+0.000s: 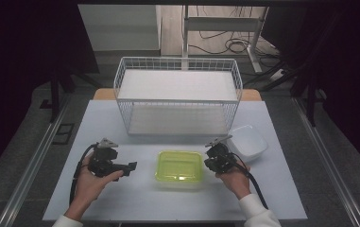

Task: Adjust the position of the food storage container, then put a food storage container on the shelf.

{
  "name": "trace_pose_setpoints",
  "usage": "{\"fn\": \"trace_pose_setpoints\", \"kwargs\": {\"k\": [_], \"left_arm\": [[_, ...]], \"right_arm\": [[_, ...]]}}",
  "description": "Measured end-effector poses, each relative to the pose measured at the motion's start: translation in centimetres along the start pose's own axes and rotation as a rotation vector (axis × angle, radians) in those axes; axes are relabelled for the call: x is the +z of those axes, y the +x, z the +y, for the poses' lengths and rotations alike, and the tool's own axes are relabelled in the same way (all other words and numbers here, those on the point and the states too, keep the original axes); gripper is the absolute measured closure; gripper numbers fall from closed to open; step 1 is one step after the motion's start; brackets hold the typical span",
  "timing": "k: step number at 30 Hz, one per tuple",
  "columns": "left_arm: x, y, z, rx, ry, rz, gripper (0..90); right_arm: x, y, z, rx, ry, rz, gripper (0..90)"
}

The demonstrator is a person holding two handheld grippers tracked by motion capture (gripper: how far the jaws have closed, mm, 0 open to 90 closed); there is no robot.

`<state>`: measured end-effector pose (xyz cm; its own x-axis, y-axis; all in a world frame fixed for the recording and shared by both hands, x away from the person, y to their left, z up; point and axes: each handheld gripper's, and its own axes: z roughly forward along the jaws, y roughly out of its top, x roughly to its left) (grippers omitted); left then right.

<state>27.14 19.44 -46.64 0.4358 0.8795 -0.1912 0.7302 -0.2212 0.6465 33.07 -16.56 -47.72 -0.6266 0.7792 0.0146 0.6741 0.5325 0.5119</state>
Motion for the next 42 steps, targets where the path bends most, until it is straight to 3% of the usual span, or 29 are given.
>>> {"fn": "trace_pose_setpoints", "kwargs": {"k": [9, 10, 11, 13, 15, 16, 17, 24, 29, 34, 42], "left_arm": [[-0.7, 0.3, 0.0, -0.026, -0.051, -0.016, 14.3], [-0.7, 0.4, -0.1, -0.032, -0.057, -0.019, 14.5], [-0.8, 0.4, -0.2, -0.038, -0.060, -0.024, 14.6], [-0.9, 0.5, -0.4, -0.045, -0.062, -0.033, 14.6], [-1.1, 0.5, -0.4, -0.045, -0.065, -0.037, 14.6], [-1.1, 0.5, -0.4, -0.045, -0.065, -0.037, 14.6], [-1.3, 0.4, -0.5, -0.046, -0.067, -0.038, 14.5], [-1.4, 0.2, -0.3, -0.050, -0.069, -0.035, 14.5], [-0.8, -0.2, 0.0, -0.038, -0.052, -0.027, 14.4], [-0.7, -0.5, 0.4, -0.031, -0.062, -0.046, 14.3], [-0.4, 0.2, 0.3, -0.089, -0.066, -0.091, 14.5]], "right_arm": [[-3.0, -0.7, -0.9, 0.018, -0.088, 0.013, 87.2], [-3.4, -0.8, -1.2, 0.020, -0.102, 0.023, 83.5], [-4.1, -1.0, -1.8, 0.040, -0.135, 0.037, 72.7], [-4.4, -1.1, -2.0, 0.046, -0.160, 0.045, 67.3], [-5.7, -1.6, -2.9, 0.089, -0.233, 0.120, 44.1], [-5.7, -1.6, -2.9, 0.089, -0.233, 0.120, 44.1], [-6.2, -1.9, -3.3, 0.097, -0.253, 0.123, 36.3], [-6.5, -2.9, -4.0, 0.128, -0.288, 0.116, 26.4], [-6.0, -3.2, -4.4, 0.126, -0.268, 0.118, 23.3], [-6.3, -3.4, -4.4, 0.148, -0.280, 0.117, 22.8], [-5.8, -3.3, -4.0, 0.181, -0.266, 0.125, 22.9]]}}
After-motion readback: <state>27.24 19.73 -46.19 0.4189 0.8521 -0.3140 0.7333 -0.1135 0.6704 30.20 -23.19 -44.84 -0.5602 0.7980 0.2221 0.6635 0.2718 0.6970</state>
